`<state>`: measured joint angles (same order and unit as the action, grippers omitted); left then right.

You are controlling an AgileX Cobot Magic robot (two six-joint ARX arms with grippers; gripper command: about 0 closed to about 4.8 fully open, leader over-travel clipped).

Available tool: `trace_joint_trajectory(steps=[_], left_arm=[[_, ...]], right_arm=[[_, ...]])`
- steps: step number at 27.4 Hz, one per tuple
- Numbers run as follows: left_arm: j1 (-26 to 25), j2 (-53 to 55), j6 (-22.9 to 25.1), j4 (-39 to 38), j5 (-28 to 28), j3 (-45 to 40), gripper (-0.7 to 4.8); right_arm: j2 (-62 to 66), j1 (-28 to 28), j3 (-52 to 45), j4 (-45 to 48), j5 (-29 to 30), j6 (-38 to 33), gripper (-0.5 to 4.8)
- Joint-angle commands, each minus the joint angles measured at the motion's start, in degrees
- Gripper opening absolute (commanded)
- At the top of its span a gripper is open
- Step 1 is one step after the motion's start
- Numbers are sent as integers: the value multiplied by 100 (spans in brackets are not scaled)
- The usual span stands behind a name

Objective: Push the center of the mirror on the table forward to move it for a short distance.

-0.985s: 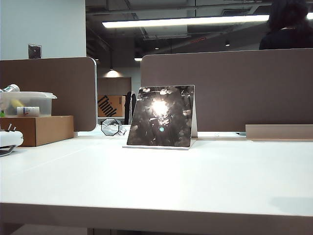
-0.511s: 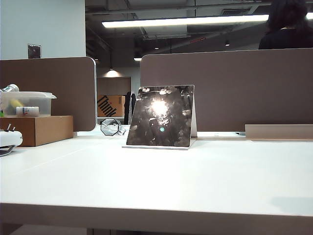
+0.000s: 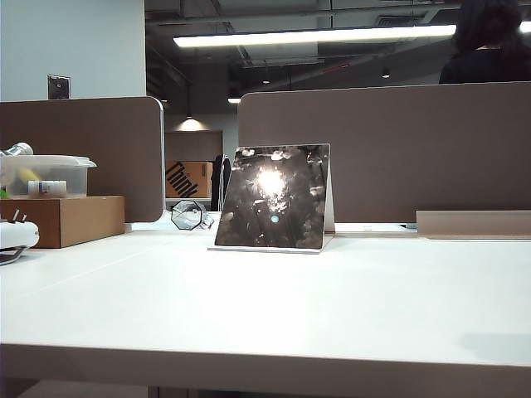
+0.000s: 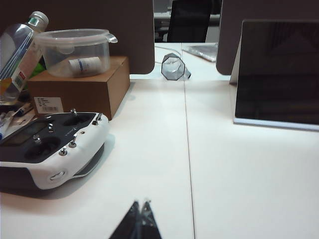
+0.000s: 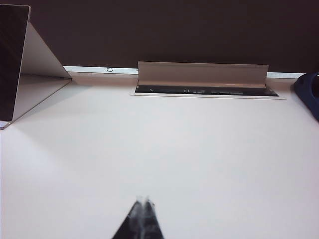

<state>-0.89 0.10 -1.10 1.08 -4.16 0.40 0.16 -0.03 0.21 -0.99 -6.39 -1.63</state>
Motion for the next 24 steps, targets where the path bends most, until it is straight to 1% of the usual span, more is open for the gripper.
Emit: trace_joint_trajectory(steps=[1,24], left_arm=[[2,7,-63,179,-39,0,-5],[0,7,-68,229,-39,4,-5]], right_arm=[[4,11,-24,79,-9,-4,-5],[4,9,-24,79,-9,-4,-5]])
